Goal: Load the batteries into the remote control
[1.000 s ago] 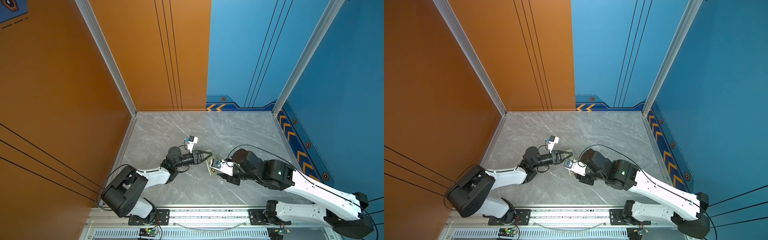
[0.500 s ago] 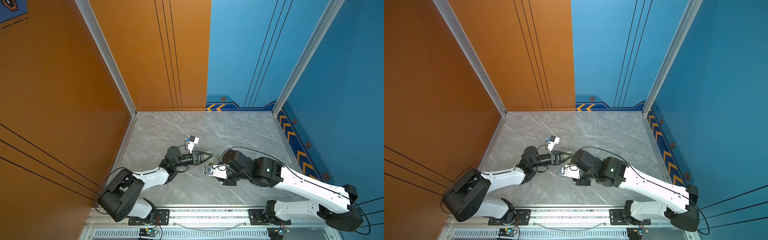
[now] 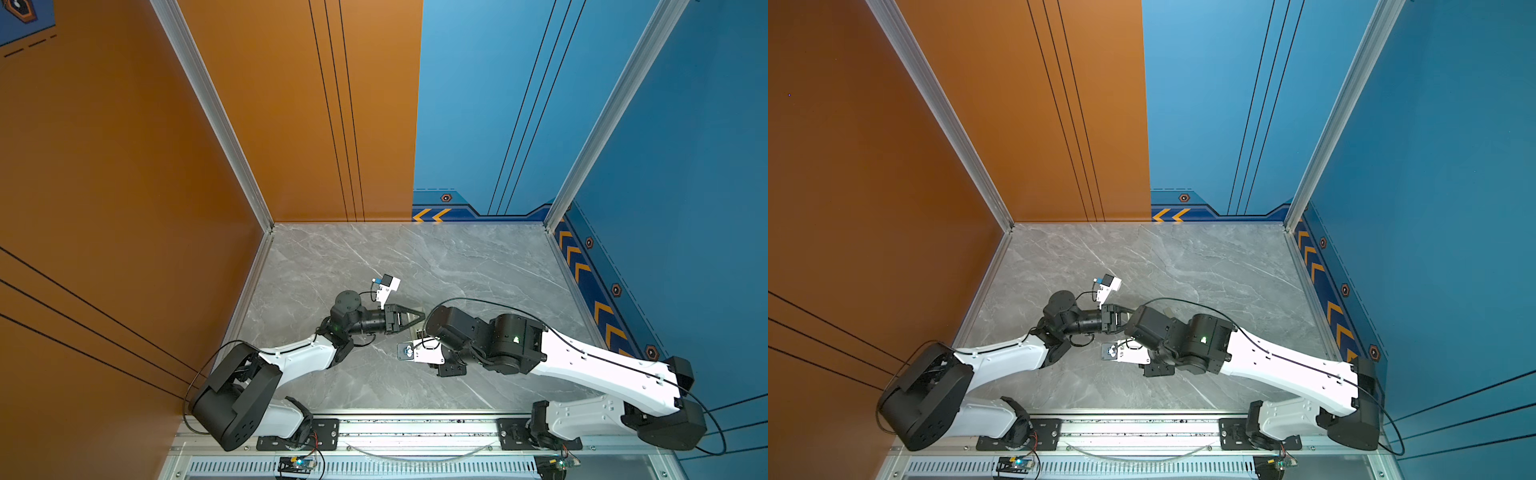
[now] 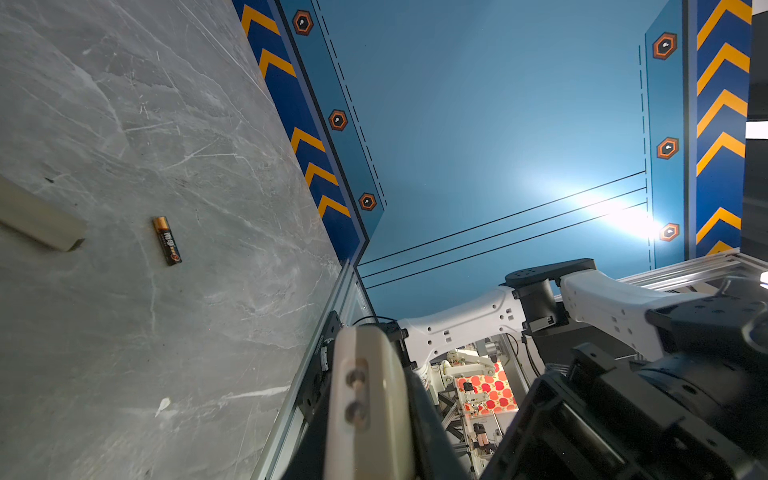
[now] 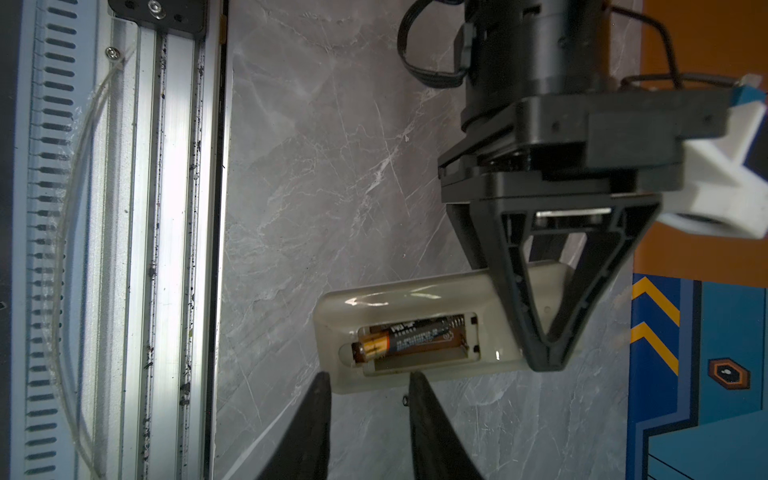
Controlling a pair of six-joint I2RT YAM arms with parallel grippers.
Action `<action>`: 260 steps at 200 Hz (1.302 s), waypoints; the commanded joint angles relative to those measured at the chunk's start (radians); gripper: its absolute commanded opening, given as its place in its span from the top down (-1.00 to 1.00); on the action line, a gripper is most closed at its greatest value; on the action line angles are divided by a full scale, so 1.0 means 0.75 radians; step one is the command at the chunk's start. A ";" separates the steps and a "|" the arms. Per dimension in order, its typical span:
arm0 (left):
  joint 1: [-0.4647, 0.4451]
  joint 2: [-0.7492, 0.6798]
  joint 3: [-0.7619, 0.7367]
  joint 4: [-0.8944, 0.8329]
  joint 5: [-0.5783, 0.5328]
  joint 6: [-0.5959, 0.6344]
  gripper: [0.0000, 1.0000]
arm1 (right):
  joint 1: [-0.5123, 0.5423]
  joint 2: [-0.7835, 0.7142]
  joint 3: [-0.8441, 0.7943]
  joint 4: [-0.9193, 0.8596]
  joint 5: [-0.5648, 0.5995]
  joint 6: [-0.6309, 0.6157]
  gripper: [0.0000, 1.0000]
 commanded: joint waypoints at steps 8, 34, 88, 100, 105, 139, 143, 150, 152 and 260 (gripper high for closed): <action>-0.010 -0.040 0.045 -0.037 0.077 0.038 1.00 | 0.014 0.014 0.037 -0.068 0.047 -0.012 0.44; -0.012 -0.042 0.046 -0.040 0.086 0.041 1.00 | 0.021 0.032 0.034 -0.069 0.059 -0.014 0.46; -0.016 -0.046 0.052 -0.063 0.092 0.047 1.00 | 0.027 0.052 0.037 -0.068 0.065 -0.020 0.50; -0.018 -0.046 0.052 -0.065 0.092 0.050 1.00 | 0.027 0.057 0.036 -0.066 0.069 -0.017 0.51; -0.018 -0.046 0.052 -0.063 0.092 0.051 1.00 | 0.027 0.057 0.035 -0.065 0.069 -0.018 0.52; -0.024 -0.049 0.050 -0.069 0.098 0.052 1.00 | 0.027 0.063 0.032 -0.061 0.071 -0.019 0.54; -0.025 -0.050 0.051 -0.069 0.098 0.052 1.00 | 0.027 0.064 0.032 -0.060 0.070 -0.020 0.54; -0.026 -0.052 0.051 -0.069 0.099 0.053 1.00 | 0.027 0.063 0.032 -0.059 0.067 -0.020 0.54; -0.027 -0.052 0.051 -0.069 0.099 0.053 1.00 | 0.027 0.063 0.032 -0.058 0.065 -0.019 0.55; -0.028 -0.058 0.065 -0.102 0.111 0.067 1.00 | 0.029 0.096 0.034 -0.056 0.053 -0.017 0.57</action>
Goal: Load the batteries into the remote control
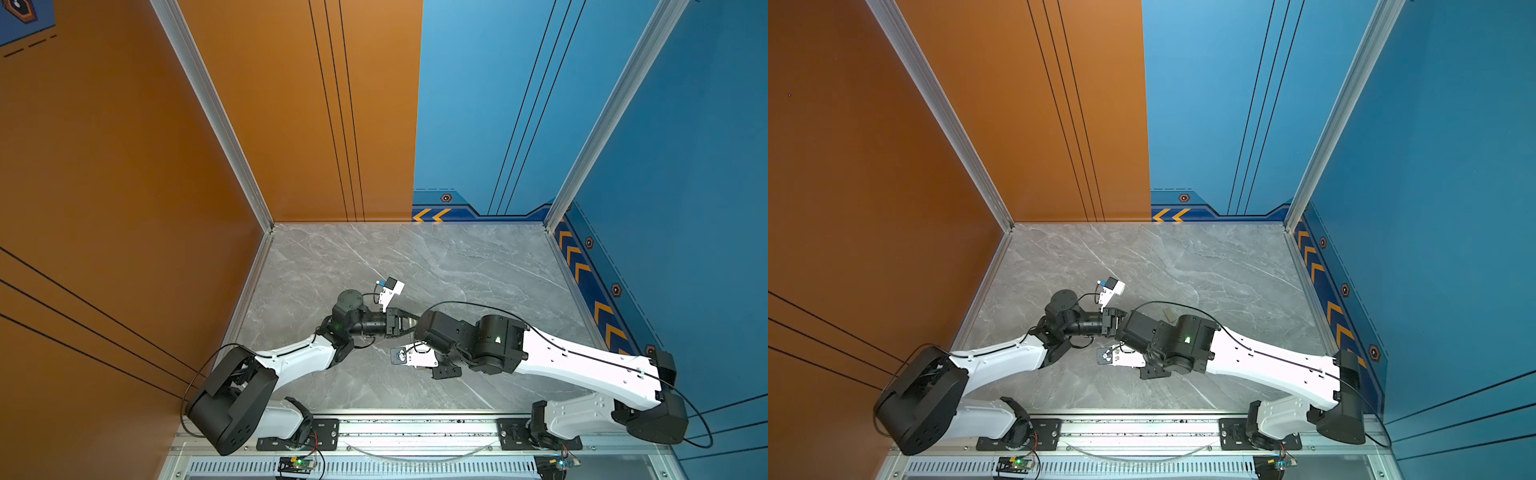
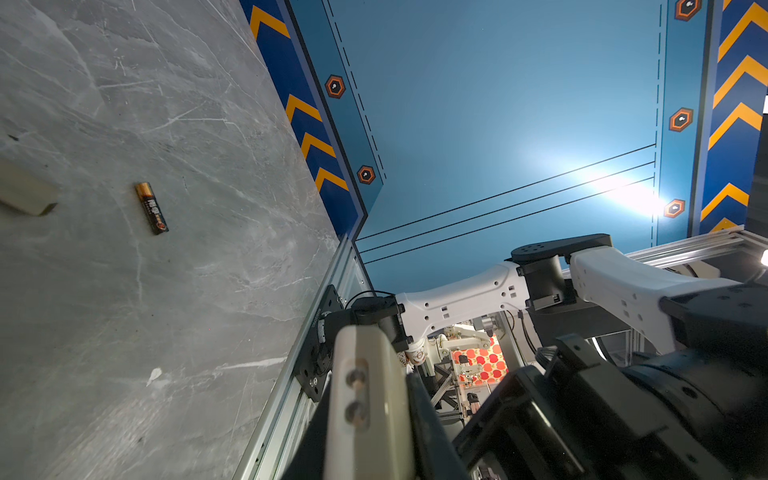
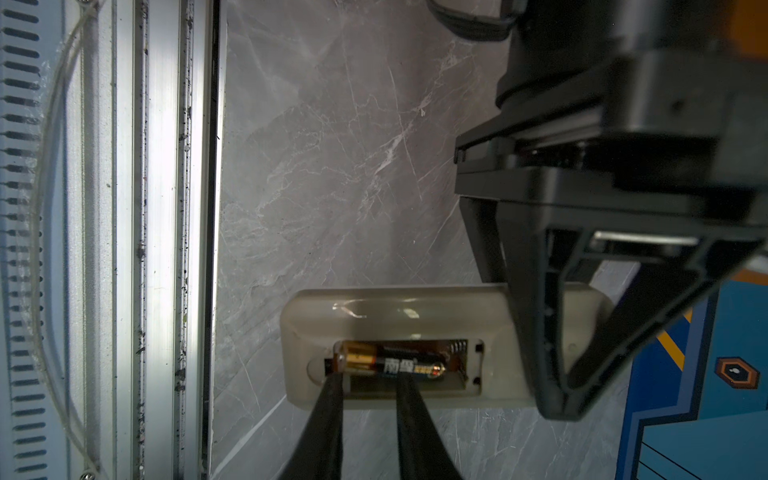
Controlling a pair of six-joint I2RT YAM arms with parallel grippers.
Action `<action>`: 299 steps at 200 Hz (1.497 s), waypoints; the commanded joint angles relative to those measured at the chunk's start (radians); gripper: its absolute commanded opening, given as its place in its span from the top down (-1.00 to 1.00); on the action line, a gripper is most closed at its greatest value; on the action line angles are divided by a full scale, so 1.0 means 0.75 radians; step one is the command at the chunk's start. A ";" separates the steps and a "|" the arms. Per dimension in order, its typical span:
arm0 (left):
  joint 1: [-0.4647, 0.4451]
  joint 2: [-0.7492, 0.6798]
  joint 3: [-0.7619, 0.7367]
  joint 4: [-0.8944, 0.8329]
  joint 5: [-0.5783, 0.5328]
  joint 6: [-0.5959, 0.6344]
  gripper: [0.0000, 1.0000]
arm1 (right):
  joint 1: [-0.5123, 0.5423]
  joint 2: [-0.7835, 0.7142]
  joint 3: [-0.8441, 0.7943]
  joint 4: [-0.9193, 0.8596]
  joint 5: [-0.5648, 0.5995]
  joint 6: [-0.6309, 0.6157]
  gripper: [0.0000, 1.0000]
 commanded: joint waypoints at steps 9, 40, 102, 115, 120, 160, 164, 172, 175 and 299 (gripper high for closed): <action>-0.011 -0.028 0.049 0.009 0.043 0.028 1.00 | 0.009 0.000 0.030 -0.028 0.020 -0.017 0.57; -0.009 -0.023 0.052 0.010 0.045 0.027 1.00 | 0.008 0.013 0.031 -0.025 0.013 -0.016 0.57; 0.005 -0.026 0.044 0.010 0.033 0.029 1.00 | 0.001 -0.022 0.052 -0.027 0.026 0.036 0.41; 0.007 -0.025 0.044 0.011 0.030 0.027 1.00 | -0.008 -0.037 0.058 -0.028 0.020 0.060 0.34; 0.009 -0.025 0.043 0.011 0.027 0.028 1.00 | -0.012 -0.043 0.062 -0.026 0.013 0.071 0.32; 0.019 -0.038 0.038 -0.007 0.017 0.028 1.00 | -0.045 -0.092 0.061 -0.029 -0.017 0.134 0.32; 0.019 -0.039 0.038 -0.009 0.016 0.030 1.00 | -0.045 -0.095 0.060 -0.028 -0.016 0.137 0.32; 0.021 -0.041 0.038 -0.016 0.014 0.033 1.00 | -0.047 -0.097 0.057 -0.029 -0.013 0.145 0.32; 0.022 -0.042 0.038 -0.018 0.014 0.033 1.00 | -0.047 -0.095 0.053 -0.029 -0.015 0.149 0.32; 0.049 -0.096 0.035 -0.116 -0.006 0.082 1.00 | -0.047 -0.004 0.026 -0.002 -0.121 0.213 0.34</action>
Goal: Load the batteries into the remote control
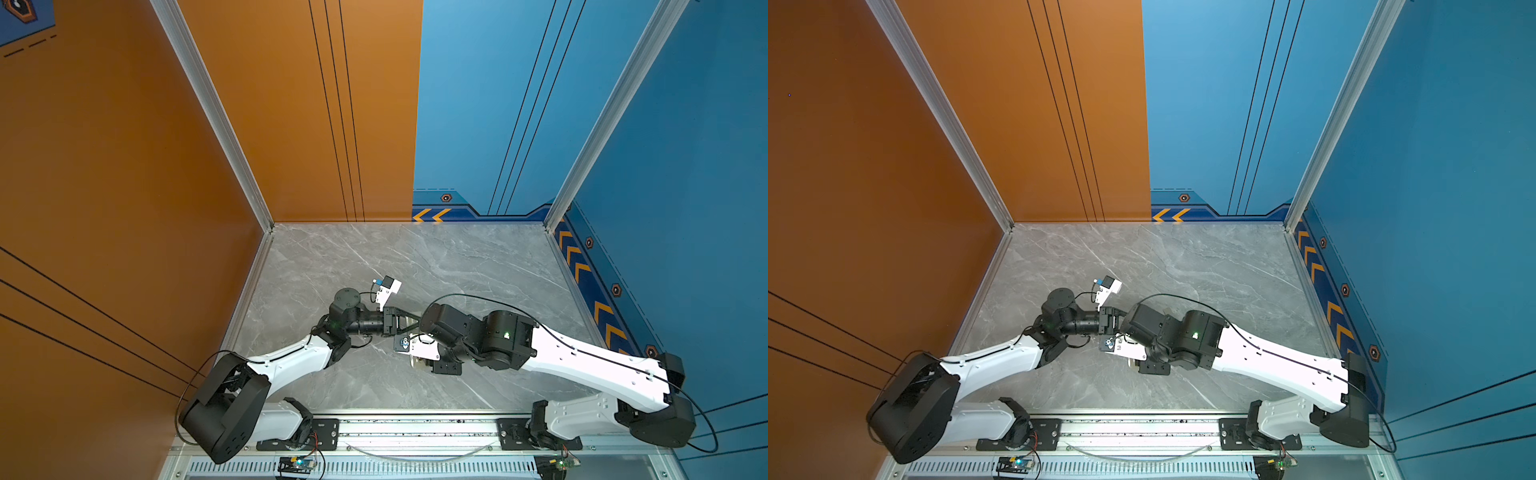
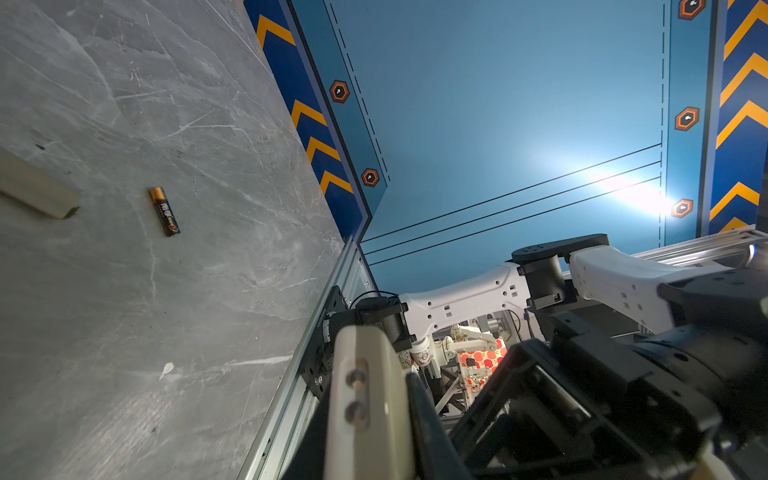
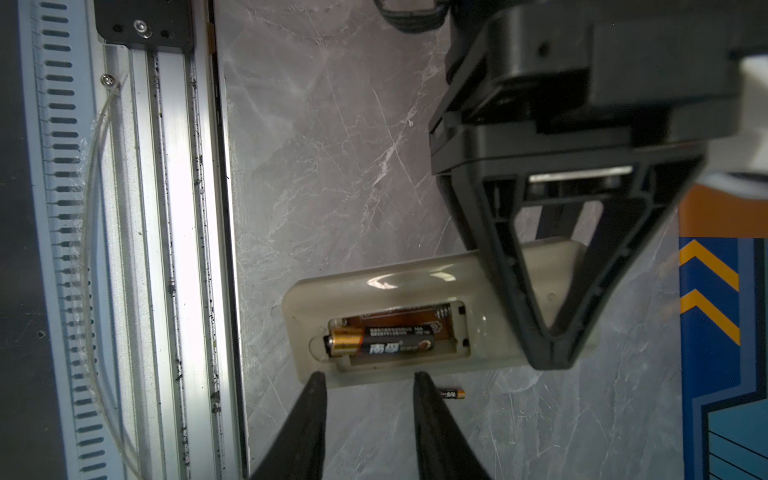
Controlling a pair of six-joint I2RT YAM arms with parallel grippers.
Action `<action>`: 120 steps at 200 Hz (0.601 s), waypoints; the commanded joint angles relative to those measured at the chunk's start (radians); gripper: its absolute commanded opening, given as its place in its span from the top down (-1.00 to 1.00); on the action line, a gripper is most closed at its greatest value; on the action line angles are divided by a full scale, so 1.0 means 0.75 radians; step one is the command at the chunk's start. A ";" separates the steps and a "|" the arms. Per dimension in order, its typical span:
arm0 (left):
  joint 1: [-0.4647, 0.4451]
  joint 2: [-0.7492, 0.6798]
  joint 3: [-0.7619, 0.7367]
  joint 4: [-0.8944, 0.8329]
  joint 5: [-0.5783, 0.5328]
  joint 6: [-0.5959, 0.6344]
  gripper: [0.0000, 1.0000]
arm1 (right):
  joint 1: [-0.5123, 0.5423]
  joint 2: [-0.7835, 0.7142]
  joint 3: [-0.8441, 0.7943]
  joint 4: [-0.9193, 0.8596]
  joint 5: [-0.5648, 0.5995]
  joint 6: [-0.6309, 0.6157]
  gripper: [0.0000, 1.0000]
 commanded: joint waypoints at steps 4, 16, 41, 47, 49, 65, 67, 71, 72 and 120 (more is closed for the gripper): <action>0.014 -0.033 0.027 -0.009 -0.009 0.031 1.00 | -0.002 0.025 0.001 0.001 -0.044 0.042 0.35; 0.017 -0.037 0.027 -0.010 -0.008 0.030 1.00 | -0.003 0.035 0.001 0.003 -0.049 0.051 0.35; 0.019 -0.040 0.024 -0.010 -0.007 0.027 1.00 | -0.003 0.051 -0.004 0.004 -0.037 0.061 0.36; 0.021 -0.041 0.024 -0.010 -0.007 0.027 1.00 | -0.004 0.054 -0.004 0.004 -0.036 0.063 0.37; 0.021 -0.042 0.023 -0.010 -0.007 0.027 1.00 | -0.003 0.055 -0.006 0.003 -0.036 0.064 0.37; 0.021 -0.043 0.024 -0.012 -0.006 0.027 1.00 | -0.006 0.061 -0.009 0.007 -0.039 0.069 0.37; 0.021 -0.043 0.024 -0.012 -0.008 0.027 1.00 | -0.005 0.062 -0.007 0.007 -0.038 0.069 0.38; 0.021 -0.044 0.025 -0.010 -0.007 0.027 1.00 | -0.005 0.065 -0.007 0.007 -0.038 0.071 0.38; 0.021 -0.044 0.025 -0.011 -0.008 0.027 1.00 | -0.005 0.065 -0.009 0.008 -0.037 0.071 0.38; 0.021 -0.048 0.028 -0.012 -0.006 0.027 1.00 | -0.019 0.086 -0.006 0.012 -0.018 0.084 0.42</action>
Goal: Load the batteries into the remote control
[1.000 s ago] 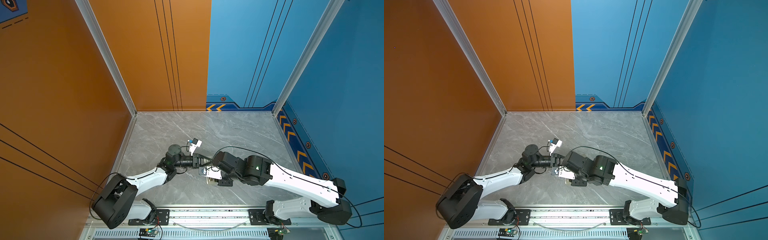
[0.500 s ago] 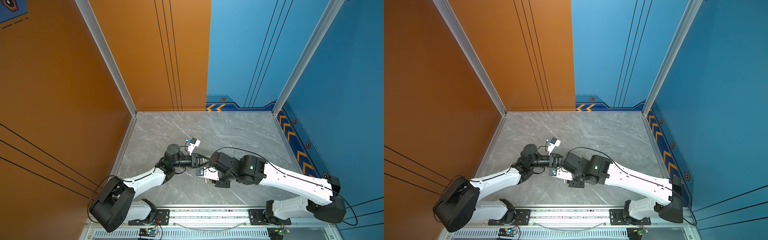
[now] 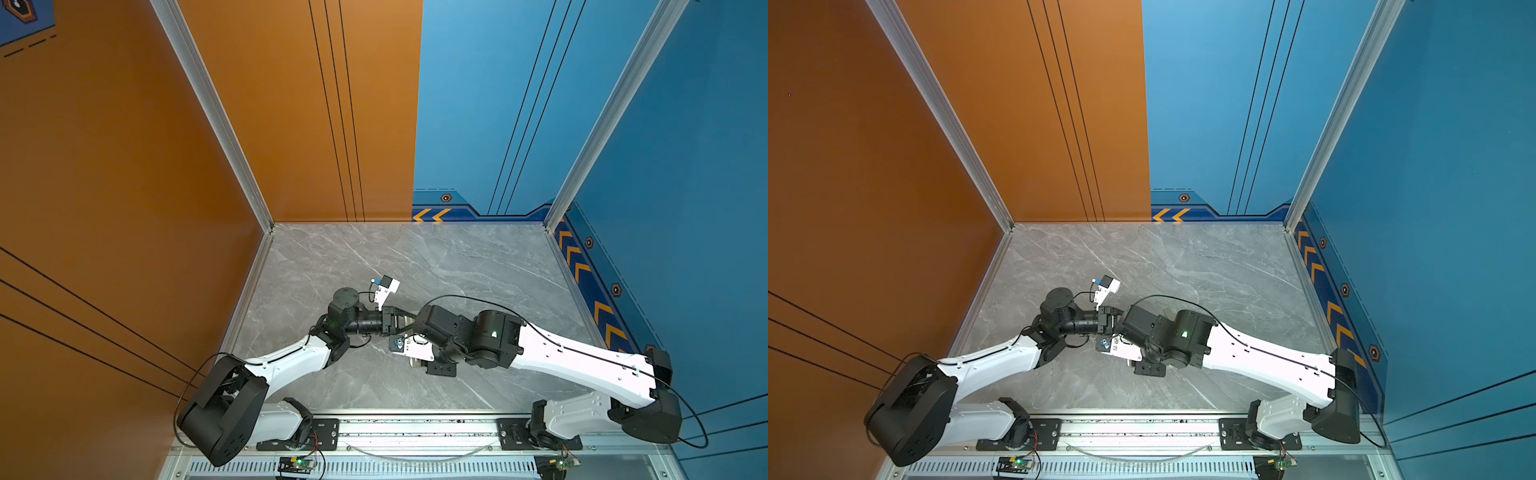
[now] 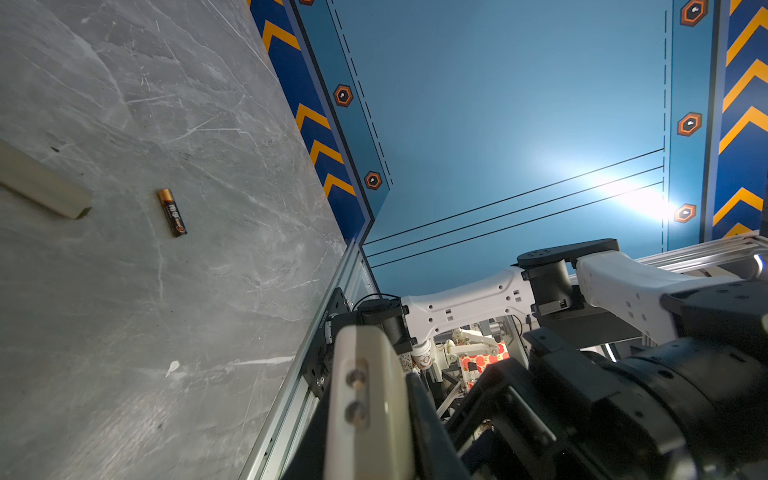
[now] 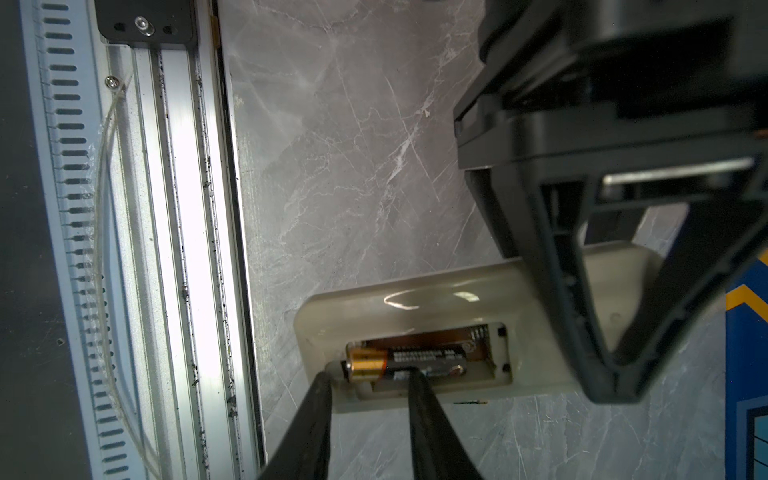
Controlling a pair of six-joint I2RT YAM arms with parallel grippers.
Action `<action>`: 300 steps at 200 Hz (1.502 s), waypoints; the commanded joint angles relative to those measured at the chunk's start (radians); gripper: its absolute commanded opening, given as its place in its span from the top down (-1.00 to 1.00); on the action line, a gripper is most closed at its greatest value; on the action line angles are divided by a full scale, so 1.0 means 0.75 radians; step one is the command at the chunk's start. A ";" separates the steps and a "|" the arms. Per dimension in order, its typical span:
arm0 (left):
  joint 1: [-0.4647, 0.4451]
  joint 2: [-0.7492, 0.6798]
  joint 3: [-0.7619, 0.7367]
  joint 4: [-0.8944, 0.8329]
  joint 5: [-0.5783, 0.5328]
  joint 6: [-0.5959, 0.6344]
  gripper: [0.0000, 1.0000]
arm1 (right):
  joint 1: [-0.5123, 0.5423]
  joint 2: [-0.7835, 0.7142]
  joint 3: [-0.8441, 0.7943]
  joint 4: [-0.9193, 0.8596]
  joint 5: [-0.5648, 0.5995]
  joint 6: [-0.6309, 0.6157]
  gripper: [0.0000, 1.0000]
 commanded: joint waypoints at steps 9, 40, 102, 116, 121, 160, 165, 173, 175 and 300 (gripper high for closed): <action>0.010 -0.031 0.025 0.016 -0.003 0.021 1.00 | -0.015 0.032 -0.003 0.011 0.015 0.035 0.43; 0.010 -0.036 0.018 0.014 -0.005 0.027 1.00 | -0.024 0.042 0.000 0.008 0.024 0.042 0.44; 0.008 -0.045 0.018 0.014 -0.005 0.033 1.00 | -0.036 0.038 0.007 0.000 0.016 0.033 0.42; 0.010 -0.052 0.016 0.015 -0.005 0.034 1.00 | -0.040 0.048 0.010 0.001 0.004 0.030 0.41; 0.010 -0.057 0.015 0.015 -0.006 0.034 1.00 | -0.041 0.052 0.011 0.002 0.001 0.030 0.41; 0.008 -0.075 0.009 0.015 -0.008 0.033 1.00 | -0.058 0.062 0.019 -0.002 -0.014 0.032 0.39; 0.008 -0.076 0.008 0.015 -0.007 0.033 1.00 | -0.061 0.063 0.019 -0.006 -0.017 0.033 0.39; 0.009 -0.076 0.009 0.014 -0.009 0.034 1.00 | -0.066 0.065 0.022 -0.008 -0.019 0.036 0.39; 0.010 -0.076 0.008 0.014 -0.010 0.035 1.00 | -0.067 0.065 0.024 -0.008 -0.019 0.036 0.39; -0.006 -0.040 0.012 0.330 0.001 -0.108 1.00 | -0.075 0.064 0.096 -0.111 0.041 0.002 0.41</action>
